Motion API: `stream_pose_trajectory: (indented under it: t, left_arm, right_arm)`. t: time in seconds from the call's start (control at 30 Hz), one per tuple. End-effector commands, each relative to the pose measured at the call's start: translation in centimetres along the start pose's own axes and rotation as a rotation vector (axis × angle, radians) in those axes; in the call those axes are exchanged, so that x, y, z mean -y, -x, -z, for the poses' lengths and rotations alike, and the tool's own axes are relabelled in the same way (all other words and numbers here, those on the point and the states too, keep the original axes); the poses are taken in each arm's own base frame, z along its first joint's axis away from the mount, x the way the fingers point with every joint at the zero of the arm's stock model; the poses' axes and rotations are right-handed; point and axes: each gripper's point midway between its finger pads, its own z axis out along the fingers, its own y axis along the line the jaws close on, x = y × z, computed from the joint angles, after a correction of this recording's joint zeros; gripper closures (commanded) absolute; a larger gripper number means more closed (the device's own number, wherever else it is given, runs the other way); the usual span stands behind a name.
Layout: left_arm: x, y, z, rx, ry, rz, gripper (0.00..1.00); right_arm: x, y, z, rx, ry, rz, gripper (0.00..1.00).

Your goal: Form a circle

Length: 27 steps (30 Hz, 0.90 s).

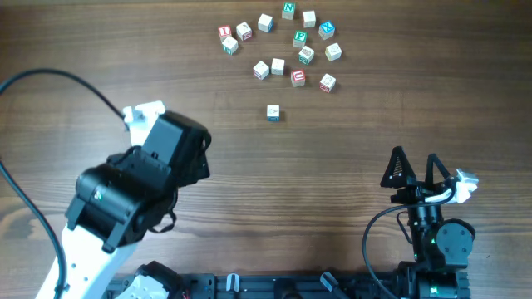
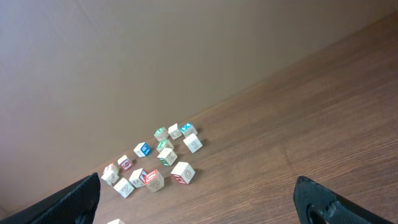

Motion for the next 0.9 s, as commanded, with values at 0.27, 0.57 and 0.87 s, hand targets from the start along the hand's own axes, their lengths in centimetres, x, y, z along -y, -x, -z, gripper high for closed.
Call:
stream_pose_trajectory:
  t: [0.27,0.57,0.87]
  left_arm:
    - [-5.4,-0.9,0.7,0.072,0.069,0.215,0.00]
    - [-6.1,-1.1,0.5,0.054,0.089,0.241,0.00]
    - [-7.7,-3.8,0.7,-0.048,0.164,0.179,0.00]
  right_arm:
    - [-0.2,0.0,0.0,-0.001,0.009,0.018,0.00]
    - [-0.1,-0.1,0.0,-0.004,0.007,0.018,0.00]
    - [-0.1,-0.1,0.0,-0.004,0.007,0.018,0.00]
